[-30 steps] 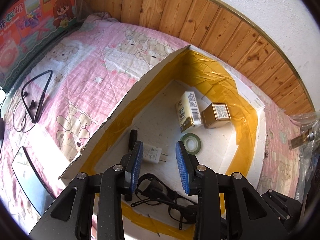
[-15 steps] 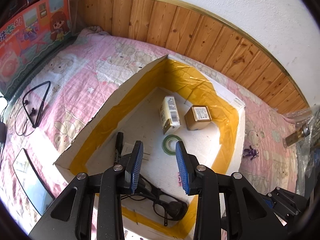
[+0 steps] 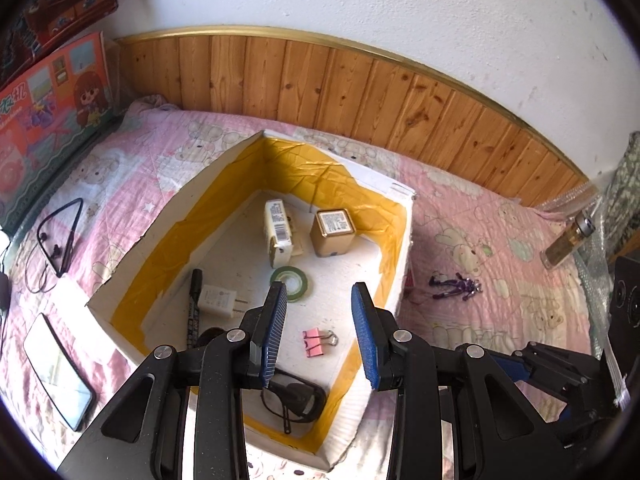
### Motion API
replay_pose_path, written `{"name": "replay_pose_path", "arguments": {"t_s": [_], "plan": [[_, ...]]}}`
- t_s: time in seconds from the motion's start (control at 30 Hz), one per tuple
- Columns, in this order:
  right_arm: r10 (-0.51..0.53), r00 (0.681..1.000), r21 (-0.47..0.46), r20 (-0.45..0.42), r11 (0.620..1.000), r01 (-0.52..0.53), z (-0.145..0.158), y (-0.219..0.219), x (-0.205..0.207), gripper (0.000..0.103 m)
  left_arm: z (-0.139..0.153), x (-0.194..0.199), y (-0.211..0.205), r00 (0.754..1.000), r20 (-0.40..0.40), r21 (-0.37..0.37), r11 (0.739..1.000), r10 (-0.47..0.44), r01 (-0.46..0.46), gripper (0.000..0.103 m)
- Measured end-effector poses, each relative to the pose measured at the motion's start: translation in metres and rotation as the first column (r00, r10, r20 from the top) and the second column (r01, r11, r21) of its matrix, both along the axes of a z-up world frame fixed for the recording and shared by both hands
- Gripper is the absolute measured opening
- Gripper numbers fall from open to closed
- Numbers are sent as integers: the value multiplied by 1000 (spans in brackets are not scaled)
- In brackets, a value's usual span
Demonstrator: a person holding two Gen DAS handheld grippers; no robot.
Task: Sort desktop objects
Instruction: 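Withdraw both tools from the box toward the staple box and figure, then grasp the purple figure with the left tool while the right tool grasps the red staple box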
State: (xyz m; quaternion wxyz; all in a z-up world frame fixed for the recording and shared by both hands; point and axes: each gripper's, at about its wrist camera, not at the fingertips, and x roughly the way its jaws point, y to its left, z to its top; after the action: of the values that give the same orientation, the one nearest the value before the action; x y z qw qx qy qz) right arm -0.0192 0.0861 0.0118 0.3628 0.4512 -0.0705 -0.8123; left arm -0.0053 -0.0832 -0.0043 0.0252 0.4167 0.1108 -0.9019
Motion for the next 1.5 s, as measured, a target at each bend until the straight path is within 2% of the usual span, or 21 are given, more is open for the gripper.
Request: {"name": "replay_pose_path", "arguments": {"t_s": [0.23, 0.43, 0.7, 0.77, 0.9, 1.1, 1.13, 1.17, 1.2, 1.33, 1.43, 1.5], "plan": [[-52, 999, -39, 1, 998, 52, -3, 39, -1, 49, 0, 2, 31, 998, -10, -11, 998, -69, 69, 36], [-125, 992, -26, 26, 992, 125, -21, 65, -23, 49, -1, 2, 48, 994, -4, 14, 994, -112, 112, 36], [-187, 982, 120, 1, 975, 185, -62, 61, -79, 53, 3, 0, 63, 988, -19, 53, 987, -150, 151, 35], [-200, 980, 155, 2, 968, 197, -76, 56, -96, 57, 3, -1, 66, 987, -19, 58, 985, -159, 160, 35], [-215, 977, 206, 15, 956, 207, -109, 47, -126, 58, 0, -4, 70, 983, -11, 75, 981, -181, 181, 35], [-219, 976, 287, 13, 935, 207, -154, 34, -157, 58, -12, -9, 85, 972, 17, 64, 970, -236, 234, 36], [-213, 977, 287, -11, 935, 207, -155, 34, -158, 56, -14, -10, 88, 969, 23, 59, 968, -248, 246, 36], [-203, 979, 301, -36, 931, 204, -155, 33, -159, 46, -17, -10, 91, 966, 29, 51, 965, -257, 255, 36], [-195, 980, 318, -48, 927, 200, -154, 32, -160, 43, -19, -11, 94, 963, 34, 43, 963, -266, 265, 36], [-203, 978, 282, -40, 937, 206, -145, 53, -159, 40, -27, -19, 110, 952, 53, 9, 953, -303, 303, 38], [-221, 974, 224, -45, 948, 225, -121, 85, -152, 40, -36, -32, 129, 933, 79, -1, 936, -351, 352, 42], [-246, 968, 218, -53, 943, 252, -105, 114, -145, 40, -47, -43, 148, 917, 102, -23, 921, -385, 389, 42]]}}
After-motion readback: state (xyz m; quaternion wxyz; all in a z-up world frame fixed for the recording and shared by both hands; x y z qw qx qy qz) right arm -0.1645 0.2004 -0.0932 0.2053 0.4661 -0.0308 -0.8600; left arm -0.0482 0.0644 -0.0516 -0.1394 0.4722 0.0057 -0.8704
